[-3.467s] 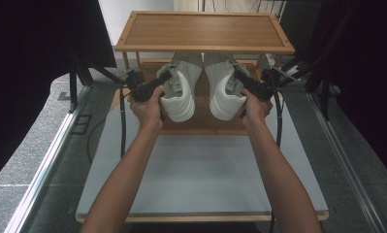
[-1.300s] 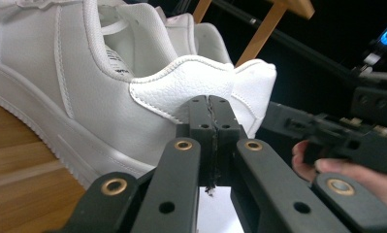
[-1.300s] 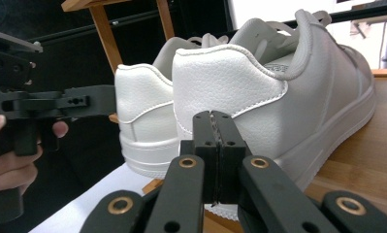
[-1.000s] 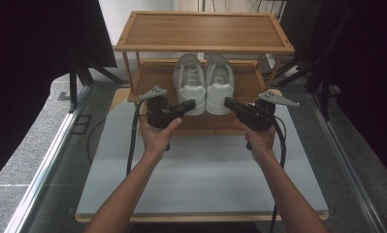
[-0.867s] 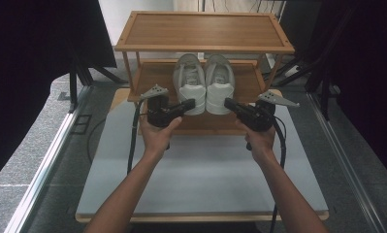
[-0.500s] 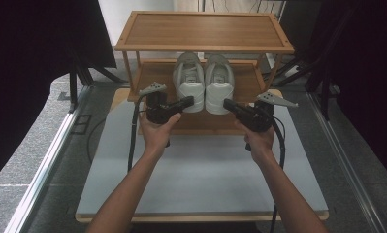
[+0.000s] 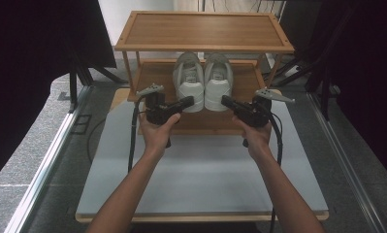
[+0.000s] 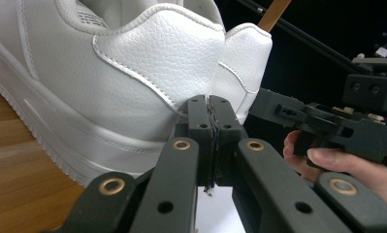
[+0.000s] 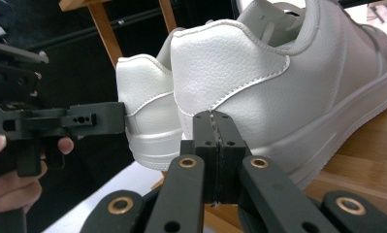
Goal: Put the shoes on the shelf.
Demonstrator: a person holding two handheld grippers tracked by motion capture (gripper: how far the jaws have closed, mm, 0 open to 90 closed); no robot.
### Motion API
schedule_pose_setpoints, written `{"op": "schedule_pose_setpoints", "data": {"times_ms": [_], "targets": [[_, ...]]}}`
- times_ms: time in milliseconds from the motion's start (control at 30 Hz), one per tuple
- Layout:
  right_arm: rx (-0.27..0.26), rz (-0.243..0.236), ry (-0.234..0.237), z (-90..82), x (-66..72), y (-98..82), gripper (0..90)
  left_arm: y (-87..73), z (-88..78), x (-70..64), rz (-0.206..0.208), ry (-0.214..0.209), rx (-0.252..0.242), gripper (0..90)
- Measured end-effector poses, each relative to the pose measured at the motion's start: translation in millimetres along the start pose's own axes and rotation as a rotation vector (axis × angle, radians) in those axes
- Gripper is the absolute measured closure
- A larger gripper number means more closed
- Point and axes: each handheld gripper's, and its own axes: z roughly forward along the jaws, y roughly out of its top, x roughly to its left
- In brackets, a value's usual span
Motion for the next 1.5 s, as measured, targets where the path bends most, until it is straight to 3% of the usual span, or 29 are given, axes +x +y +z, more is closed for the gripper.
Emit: {"op": "schedule_pose_setpoints", "data": {"times_ms": [200,367,467,600,767,867,933,1067,1200,1333,1500], "targets": [[-0.008,0.020,-0.002,-1.9,0.2,-3.3,89.3,-0.7,-0.6,-2.1,-0.005,-0.008,0.002,85.3],[-0.039,0.050,0.001,-6.6,2.1,-5.7,85.1,0.9,-6.8,-9.7,0.023,0.009,-0.002,69.6],[-0.050,0.019,-0.004,-12.1,6.3,-4.2,80.7,1.3,-15.3,-13.1,0.061,0.044,-0.027,60.4],[-0.056,-0.034,-0.026,-20.5,14.0,-9.7,73.0,-5.1,-28.1,-16.4,0.088,0.044,-0.063,53.6],[-0.046,-0.067,-0.013,-34.5,22.9,-28.6,63.6,-29.0,-42.2,-16.6,0.098,0.032,-0.031,47.2],[-0.047,-0.115,-0.031,-44.3,26.1,-43.0,62.4,-44.7,-51.7,-13.5,0.115,0.050,0.001,45.2],[-0.046,-0.117,-0.025,-51.1,25.7,-52.5,61.4,-55.7,-59.1,-10.6,0.121,0.061,0.005,44.6],[-0.038,-0.138,-0.026,-63.5,25.0,-70.2,59.9,-78.5,-74.6,-3.6,0.108,0.079,0.014,43.7],[-0.013,-0.185,-0.058,-72.7,22.9,-88.6,58.4,-97.0,-91.1,6.3,0.088,0.101,0.029,42.4],[0.009,-0.154,-0.059,-80.7,14.4,-106.8,57.9,-114.0,-106.5,16.6,0.077,0.147,0.032,41.7],[0.043,-0.123,-0.093,-86.7,-0.1,-122.9,56.8,-134.3,-116.2,32.3,0.024,0.190,0.053,41.6]]}}
